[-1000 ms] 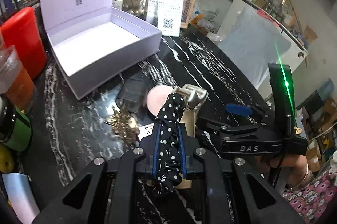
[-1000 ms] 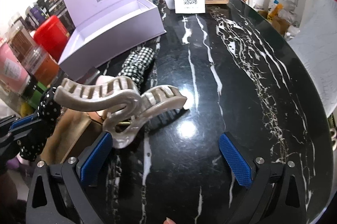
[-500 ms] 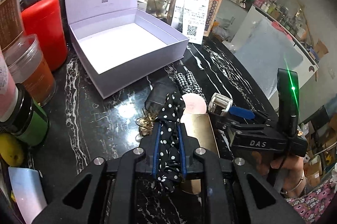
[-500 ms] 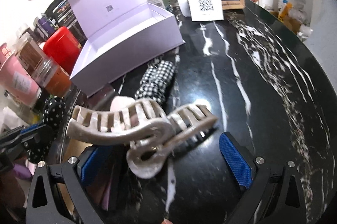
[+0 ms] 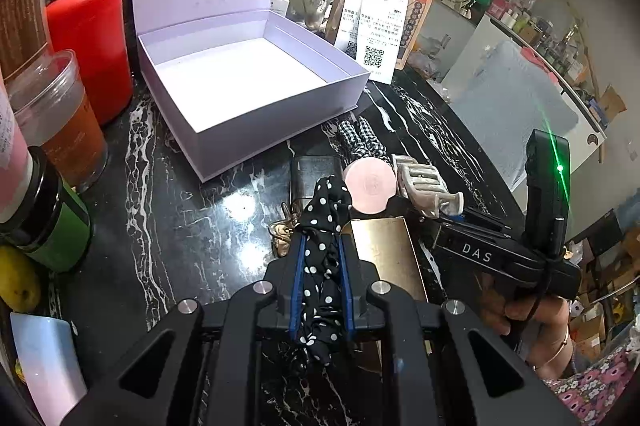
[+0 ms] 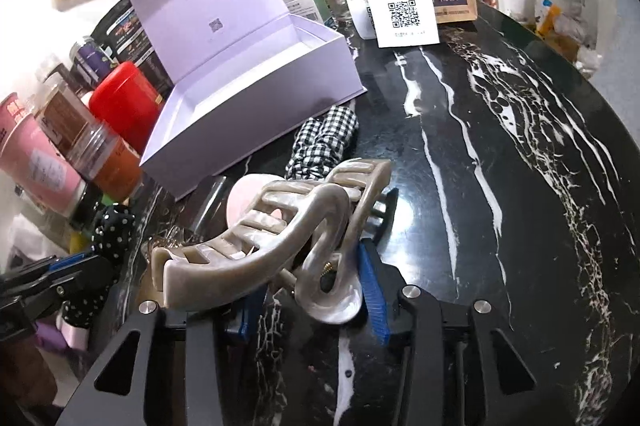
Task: Organize rigid objects
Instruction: 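Carry the scrunchie and claw clip with both tools over the lilac box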
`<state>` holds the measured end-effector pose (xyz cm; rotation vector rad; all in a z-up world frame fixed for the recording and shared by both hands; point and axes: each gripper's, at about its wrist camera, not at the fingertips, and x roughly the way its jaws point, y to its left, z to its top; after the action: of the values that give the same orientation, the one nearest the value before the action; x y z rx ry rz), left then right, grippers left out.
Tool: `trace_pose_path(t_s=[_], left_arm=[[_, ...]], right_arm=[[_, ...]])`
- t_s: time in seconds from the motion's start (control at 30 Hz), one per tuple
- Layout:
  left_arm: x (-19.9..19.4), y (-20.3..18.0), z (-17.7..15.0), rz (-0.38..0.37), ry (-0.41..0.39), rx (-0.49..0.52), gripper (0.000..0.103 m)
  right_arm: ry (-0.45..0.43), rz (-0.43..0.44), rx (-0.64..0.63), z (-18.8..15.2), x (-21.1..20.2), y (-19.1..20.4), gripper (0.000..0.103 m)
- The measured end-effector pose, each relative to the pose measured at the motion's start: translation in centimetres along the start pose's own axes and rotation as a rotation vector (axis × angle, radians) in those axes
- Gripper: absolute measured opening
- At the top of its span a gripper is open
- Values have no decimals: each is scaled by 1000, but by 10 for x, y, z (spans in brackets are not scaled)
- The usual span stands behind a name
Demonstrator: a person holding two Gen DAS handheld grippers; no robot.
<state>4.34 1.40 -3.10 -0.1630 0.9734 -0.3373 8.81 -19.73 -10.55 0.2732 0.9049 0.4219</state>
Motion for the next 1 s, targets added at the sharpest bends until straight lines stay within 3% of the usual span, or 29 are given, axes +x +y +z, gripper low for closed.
trace_pose_path(t_s=[0.5, 1.0], left_arm=[[-2, 0, 2, -6, -18, 2, 16], [-28, -6, 17, 43, -102, 12, 16]], right_arm=[[-22, -25, -22, -5, -30, 5, 43], [-69, 14, -125, 6, -66, 32, 43]])
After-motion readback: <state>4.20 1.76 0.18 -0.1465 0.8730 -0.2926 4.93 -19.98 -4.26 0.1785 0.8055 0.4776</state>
